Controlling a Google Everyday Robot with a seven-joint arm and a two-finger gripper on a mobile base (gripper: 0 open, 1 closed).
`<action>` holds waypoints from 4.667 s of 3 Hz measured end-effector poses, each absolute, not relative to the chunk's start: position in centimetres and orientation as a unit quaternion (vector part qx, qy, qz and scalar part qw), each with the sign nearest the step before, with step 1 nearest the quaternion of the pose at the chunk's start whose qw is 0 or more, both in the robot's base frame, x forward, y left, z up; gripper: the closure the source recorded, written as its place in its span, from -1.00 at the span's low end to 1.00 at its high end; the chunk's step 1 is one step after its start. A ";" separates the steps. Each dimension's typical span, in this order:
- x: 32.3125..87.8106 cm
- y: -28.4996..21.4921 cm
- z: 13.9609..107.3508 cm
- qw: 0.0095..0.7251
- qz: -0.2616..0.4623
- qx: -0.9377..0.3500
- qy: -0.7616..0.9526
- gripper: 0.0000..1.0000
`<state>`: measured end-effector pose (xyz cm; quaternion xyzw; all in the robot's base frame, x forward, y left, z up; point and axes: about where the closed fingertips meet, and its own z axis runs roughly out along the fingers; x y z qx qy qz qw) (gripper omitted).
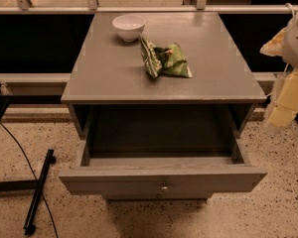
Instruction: Close top drawer
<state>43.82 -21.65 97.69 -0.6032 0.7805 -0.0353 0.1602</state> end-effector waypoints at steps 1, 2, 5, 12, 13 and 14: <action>43.8 -21.6 97.7 0.160 -0.035 -0.603 0.781 -1.00; 43.9 -21.2 95.9 0.169 -0.025 -0.613 0.772 -1.00; 40.4 -16.7 77.5 0.152 0.070 -0.682 0.712 -0.48; 36.5 -14.4 67.6 0.137 0.095 -0.677 0.717 1.00; 36.6 -14.2 64.1 0.140 0.082 -0.672 0.722 1.00; 38.1 -14.3 60.7 0.151 0.058 -0.661 0.732 1.00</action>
Offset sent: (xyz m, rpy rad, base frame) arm 0.0018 0.0227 -0.1042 0.1271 -0.0018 0.1672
